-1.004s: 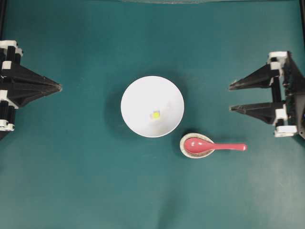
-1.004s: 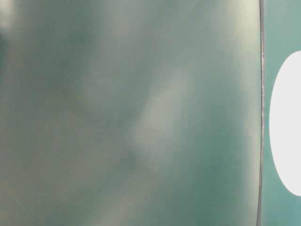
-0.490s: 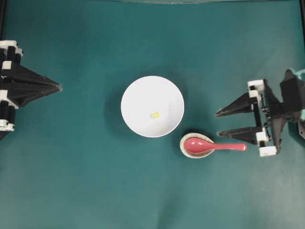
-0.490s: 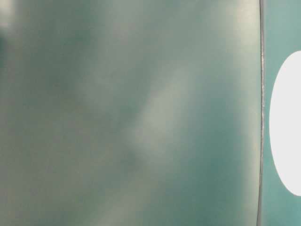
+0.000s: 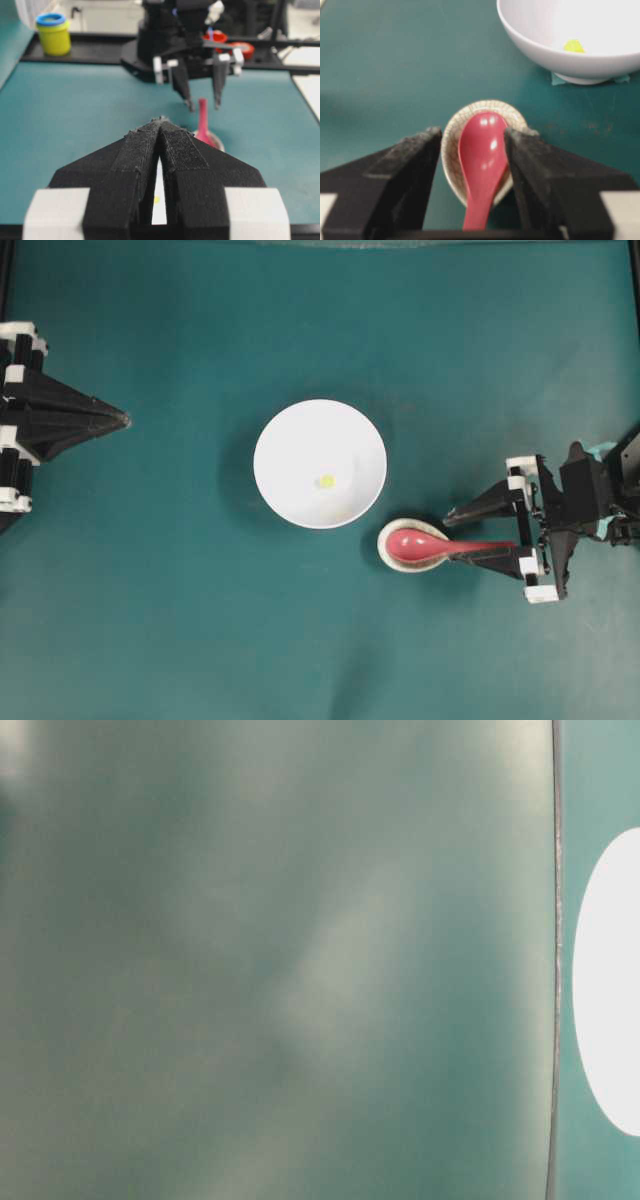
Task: Scoop the yellow hexagonal prism block from the bowl with a spoon using the right arm.
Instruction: 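Move the open right gripper left toward the red spoon handle, then close the right gripper on the red spoon handle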
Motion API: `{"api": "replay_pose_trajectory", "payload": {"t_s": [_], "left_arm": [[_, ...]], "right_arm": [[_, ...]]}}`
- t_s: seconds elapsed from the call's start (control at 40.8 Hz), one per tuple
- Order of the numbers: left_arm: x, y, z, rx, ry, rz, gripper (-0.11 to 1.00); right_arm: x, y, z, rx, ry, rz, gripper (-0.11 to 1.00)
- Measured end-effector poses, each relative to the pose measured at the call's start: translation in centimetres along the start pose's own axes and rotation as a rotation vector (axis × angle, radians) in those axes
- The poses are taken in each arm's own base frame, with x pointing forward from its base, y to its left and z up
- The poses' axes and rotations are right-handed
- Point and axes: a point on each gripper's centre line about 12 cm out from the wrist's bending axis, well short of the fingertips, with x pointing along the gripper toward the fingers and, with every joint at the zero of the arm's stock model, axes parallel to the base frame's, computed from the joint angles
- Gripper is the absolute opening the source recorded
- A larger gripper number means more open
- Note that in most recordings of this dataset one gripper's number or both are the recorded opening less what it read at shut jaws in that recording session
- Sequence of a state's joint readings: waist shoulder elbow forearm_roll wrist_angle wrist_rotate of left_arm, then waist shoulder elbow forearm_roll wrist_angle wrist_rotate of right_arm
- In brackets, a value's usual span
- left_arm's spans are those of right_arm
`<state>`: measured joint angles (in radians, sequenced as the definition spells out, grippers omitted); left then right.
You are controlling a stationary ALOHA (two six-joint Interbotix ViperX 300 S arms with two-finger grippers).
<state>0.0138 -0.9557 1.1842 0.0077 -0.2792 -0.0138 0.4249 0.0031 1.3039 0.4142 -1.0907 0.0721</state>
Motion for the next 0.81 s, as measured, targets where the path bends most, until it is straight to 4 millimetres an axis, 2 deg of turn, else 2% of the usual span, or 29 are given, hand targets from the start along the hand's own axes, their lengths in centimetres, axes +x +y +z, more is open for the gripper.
{"api": "replay_pose_trajectory", "payload": {"t_s": [0.49, 0.808], "left_arm": [[0.0, 0.0, 0.0, 0.000, 0.000, 0.002, -0.01], [0.0, 0.0, 0.0, 0.008, 0.000, 0.000, -0.01]], "right_arm": [[-0.5, 0.6, -3.0, -0.035, 0.069, -0.026, 0.58], [-0.8, 0.6, -3.7, -0.028, 0.094, -0.023, 0.58]]}}
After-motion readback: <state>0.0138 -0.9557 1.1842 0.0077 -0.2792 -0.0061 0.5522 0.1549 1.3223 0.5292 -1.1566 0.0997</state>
